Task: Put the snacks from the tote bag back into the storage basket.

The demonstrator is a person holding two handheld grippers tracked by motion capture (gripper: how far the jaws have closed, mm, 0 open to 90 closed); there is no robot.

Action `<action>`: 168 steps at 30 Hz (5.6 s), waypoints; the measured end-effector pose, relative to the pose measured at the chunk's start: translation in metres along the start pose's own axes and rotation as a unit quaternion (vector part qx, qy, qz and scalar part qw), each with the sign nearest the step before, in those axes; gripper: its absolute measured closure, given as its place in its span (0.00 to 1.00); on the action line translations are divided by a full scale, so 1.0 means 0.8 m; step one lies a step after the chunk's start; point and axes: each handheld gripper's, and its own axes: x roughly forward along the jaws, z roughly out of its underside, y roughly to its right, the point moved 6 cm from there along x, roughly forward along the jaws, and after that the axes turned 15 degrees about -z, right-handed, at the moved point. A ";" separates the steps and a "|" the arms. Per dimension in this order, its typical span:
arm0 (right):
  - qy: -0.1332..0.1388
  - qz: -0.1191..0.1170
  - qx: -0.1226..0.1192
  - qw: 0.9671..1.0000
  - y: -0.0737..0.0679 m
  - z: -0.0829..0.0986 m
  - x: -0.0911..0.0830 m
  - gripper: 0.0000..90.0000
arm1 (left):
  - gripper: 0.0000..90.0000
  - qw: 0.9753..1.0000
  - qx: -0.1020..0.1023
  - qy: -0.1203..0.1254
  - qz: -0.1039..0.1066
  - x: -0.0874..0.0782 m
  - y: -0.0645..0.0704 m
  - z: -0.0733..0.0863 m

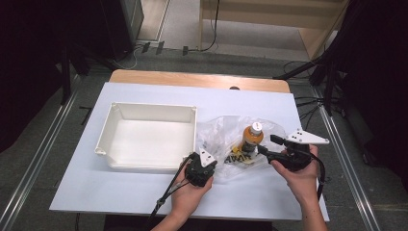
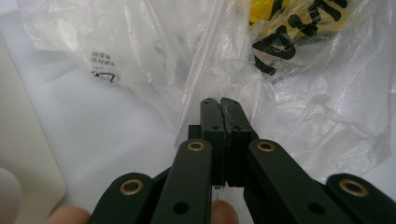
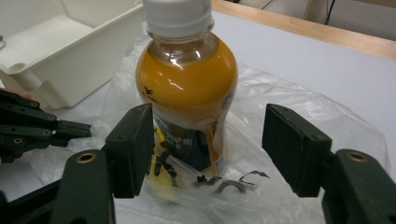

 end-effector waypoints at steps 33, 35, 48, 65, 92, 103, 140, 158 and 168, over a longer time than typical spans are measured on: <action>-0.024 -0.016 0.002 1.000 0.004 -0.019 0.055 0.29 | 1.00 1.000 0.005 0.001 -0.004 0.000 0.001 0.000; -0.026 -0.019 0.002 0.999 0.005 -0.019 0.056 0.29 | 1.00 1.000 0.005 0.001 -0.004 0.000 0.001 0.000; -0.072 -0.015 -0.010 0.997 0.004 -0.029 0.061 0.32 | 1.00 1.000 0.005 0.002 -0.004 0.000 0.002 0.000; -0.097 -0.014 -0.005 0.995 0.003 -0.031 0.063 0.34 | 1.00 1.000 0.003 0.004 -0.004 0.000 0.002 0.000; -0.089 -0.018 -0.037 0.995 -0.025 -0.074 0.047 0.34 | 0.91 1.000 -0.004 0.020 0.006 -0.005 0.001 -0.003; -0.079 -0.020 -0.045 0.996 -0.035 -0.094 0.036 0.34 | 0.60 0.995 -0.012 0.074 0.064 -0.046 -0.002 -0.013; -0.082 -0.032 -0.056 0.995 -0.053 -0.116 0.061 0.34 | 0.26 0.985 -0.046 0.149 0.078 -0.114 -0.094 -0.001; -0.086 -0.041 -0.062 0.994 -0.066 -0.127 0.078 0.34 | 0.12 0.988 -0.067 0.139 0.017 -0.118 -0.162 0.034; -0.088 -0.047 -0.064 0.993 -0.067 -0.131 0.088 0.34 | 0.11 0.988 -0.066 0.140 -0.002 -0.126 -0.183 0.044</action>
